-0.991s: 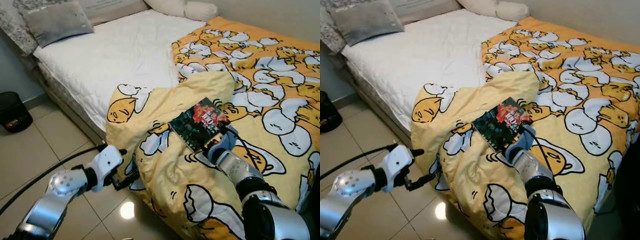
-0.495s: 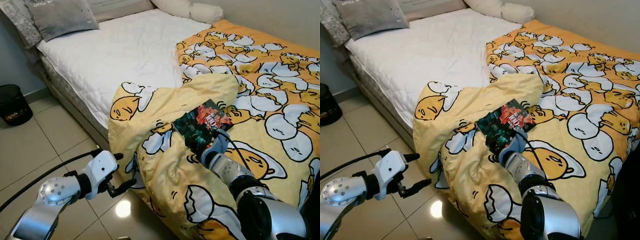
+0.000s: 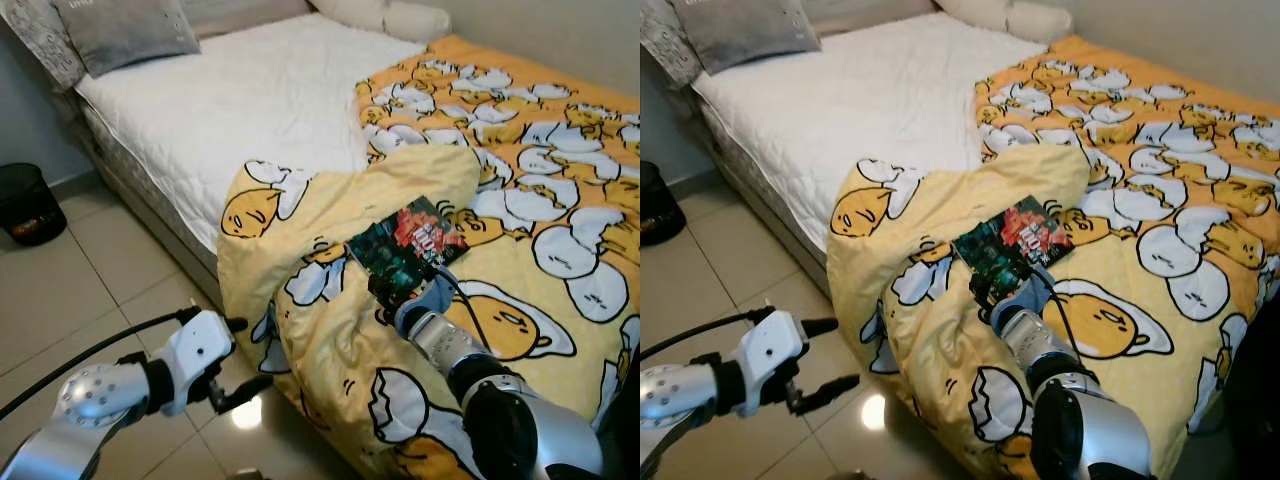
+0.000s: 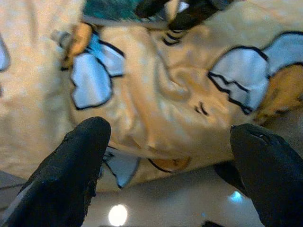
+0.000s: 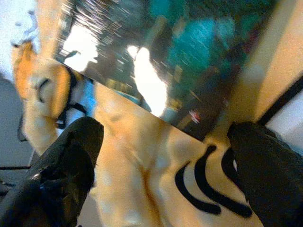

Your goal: Clean up the room

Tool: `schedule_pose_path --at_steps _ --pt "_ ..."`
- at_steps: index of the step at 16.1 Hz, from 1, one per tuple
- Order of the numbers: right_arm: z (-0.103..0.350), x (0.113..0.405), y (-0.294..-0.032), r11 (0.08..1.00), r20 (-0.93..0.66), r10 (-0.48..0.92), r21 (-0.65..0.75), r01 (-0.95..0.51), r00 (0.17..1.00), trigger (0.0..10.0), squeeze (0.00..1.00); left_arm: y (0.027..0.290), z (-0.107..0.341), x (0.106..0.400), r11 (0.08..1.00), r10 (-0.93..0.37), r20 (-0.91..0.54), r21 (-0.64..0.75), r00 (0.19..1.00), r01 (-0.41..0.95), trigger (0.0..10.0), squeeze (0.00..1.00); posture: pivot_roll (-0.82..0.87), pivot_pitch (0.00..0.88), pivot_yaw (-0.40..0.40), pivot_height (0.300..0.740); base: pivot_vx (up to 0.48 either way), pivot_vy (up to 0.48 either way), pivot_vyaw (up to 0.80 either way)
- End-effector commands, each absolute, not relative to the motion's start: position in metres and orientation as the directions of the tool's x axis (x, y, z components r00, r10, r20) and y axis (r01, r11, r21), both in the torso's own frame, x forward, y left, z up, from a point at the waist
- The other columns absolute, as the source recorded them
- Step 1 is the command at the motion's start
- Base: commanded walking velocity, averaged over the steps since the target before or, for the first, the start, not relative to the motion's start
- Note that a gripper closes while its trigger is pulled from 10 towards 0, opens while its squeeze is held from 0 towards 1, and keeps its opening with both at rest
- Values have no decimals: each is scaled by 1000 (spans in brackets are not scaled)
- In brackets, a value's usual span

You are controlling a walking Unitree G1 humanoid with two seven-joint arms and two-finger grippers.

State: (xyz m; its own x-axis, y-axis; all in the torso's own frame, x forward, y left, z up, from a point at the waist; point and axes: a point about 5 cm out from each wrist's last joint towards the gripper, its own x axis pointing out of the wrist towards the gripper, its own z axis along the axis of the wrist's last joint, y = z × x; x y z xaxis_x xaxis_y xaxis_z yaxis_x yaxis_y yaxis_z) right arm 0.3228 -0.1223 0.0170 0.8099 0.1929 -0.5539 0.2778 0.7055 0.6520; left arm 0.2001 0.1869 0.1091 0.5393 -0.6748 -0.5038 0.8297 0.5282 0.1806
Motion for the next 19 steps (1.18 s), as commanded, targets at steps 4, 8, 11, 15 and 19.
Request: schedule_pose_path --at_steps 4,8,11,15,19 --pt "19 324 -115 526 -493 162 776 348 855 10000 0 187 119 192 550 -662 -498 184 560 815 10000 855 328 149 2 740 0 0 0" --pt "53 348 -115 316 -285 145 921 229 948 10000 0 190 120 186 583 -642 -496 180 585 793 10000 855 317 114 -12 740 0 0 0" --pt "65 356 -118 250 -206 135 954 168 969 10000 0 191 119 185 598 -633 -492 179 597 781 10000 859 307 92 -14 740 0 0 0" --pt "67 358 -127 226 -205 84 957 182 975 1843 0 192 117 184 606 -627 -492 178 603 775 10000 859 303 78 -12 740 0 0 0" --pt "66 358 -127 230 -211 83 955 188 974 0 0 190 120 188 611 -632 -475 181 613 770 10000 855 306 77 -12 740 0 0 0"
